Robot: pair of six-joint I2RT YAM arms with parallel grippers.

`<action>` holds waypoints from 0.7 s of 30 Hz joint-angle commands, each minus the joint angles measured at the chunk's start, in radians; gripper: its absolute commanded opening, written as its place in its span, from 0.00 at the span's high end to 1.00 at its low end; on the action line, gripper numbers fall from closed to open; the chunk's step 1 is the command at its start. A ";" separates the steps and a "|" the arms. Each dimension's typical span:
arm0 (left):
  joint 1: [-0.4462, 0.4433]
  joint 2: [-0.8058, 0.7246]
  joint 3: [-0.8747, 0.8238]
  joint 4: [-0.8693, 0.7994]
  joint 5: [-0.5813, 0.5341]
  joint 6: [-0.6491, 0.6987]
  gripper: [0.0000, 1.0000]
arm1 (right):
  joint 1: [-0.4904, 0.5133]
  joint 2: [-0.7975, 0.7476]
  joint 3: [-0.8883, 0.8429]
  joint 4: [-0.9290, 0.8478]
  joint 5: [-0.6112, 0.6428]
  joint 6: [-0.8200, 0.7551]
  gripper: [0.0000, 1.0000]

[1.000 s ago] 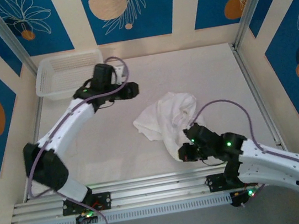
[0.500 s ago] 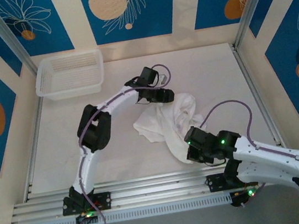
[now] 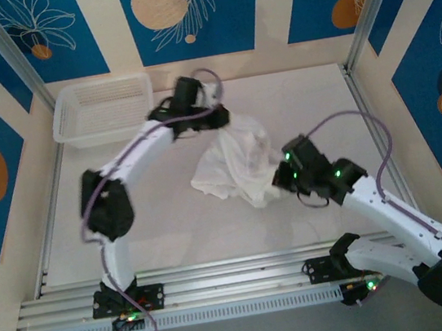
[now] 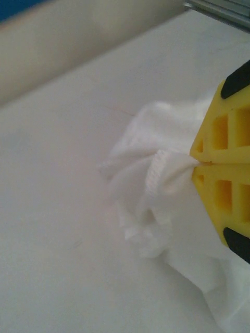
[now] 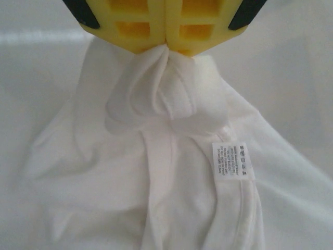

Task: Fold the inside-out t-shirt
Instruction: Flatten out the T-shirt at the center of the table.

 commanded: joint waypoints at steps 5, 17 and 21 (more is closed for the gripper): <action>0.022 -0.420 -0.430 0.025 -0.225 0.025 1.00 | -0.022 0.068 0.112 0.145 -0.093 -0.296 1.00; -0.050 -0.793 -0.897 -0.087 -0.537 -0.022 0.53 | -0.069 0.087 -0.074 0.106 -0.219 -0.252 1.00; 0.000 -0.688 -0.756 -0.142 -0.552 -0.049 0.54 | -0.069 0.143 -0.040 0.106 -0.229 -0.264 1.00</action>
